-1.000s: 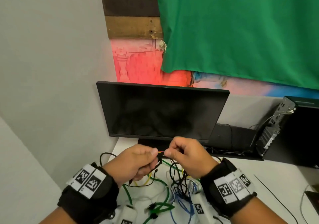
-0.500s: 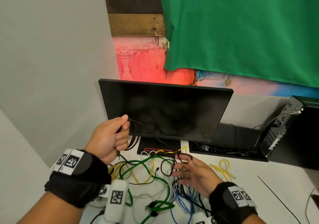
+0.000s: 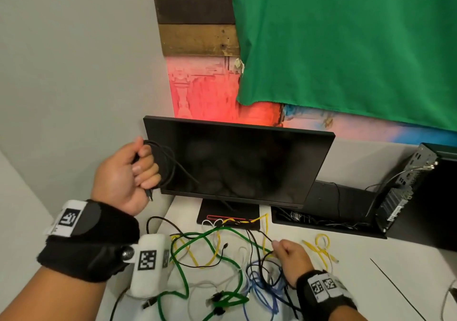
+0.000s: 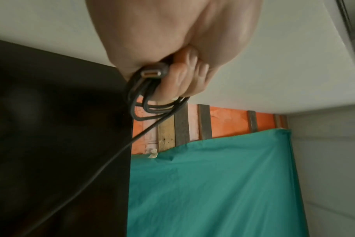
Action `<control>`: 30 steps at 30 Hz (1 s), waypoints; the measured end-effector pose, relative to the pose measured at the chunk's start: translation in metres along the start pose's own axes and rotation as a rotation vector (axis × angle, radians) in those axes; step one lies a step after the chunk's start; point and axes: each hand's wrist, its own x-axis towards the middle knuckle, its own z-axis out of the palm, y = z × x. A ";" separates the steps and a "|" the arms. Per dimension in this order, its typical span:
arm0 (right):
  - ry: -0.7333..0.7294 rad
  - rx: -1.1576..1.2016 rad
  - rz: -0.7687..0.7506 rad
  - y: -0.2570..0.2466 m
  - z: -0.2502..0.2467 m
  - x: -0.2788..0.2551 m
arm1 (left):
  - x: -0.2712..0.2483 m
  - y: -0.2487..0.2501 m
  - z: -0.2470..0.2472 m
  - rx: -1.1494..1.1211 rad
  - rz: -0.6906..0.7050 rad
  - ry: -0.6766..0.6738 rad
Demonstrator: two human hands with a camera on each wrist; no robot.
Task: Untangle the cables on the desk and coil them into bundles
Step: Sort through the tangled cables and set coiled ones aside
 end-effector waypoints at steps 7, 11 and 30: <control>-0.199 -0.425 0.077 0.004 0.005 0.013 | -0.006 -0.019 0.012 0.148 -0.039 -0.044; 0.080 -0.479 0.073 -0.047 -0.035 0.018 | -0.011 -0.029 0.010 0.234 -0.083 -0.052; 0.101 0.033 -0.233 -0.130 -0.003 -0.008 | -0.035 -0.073 0.027 0.236 -0.239 -0.315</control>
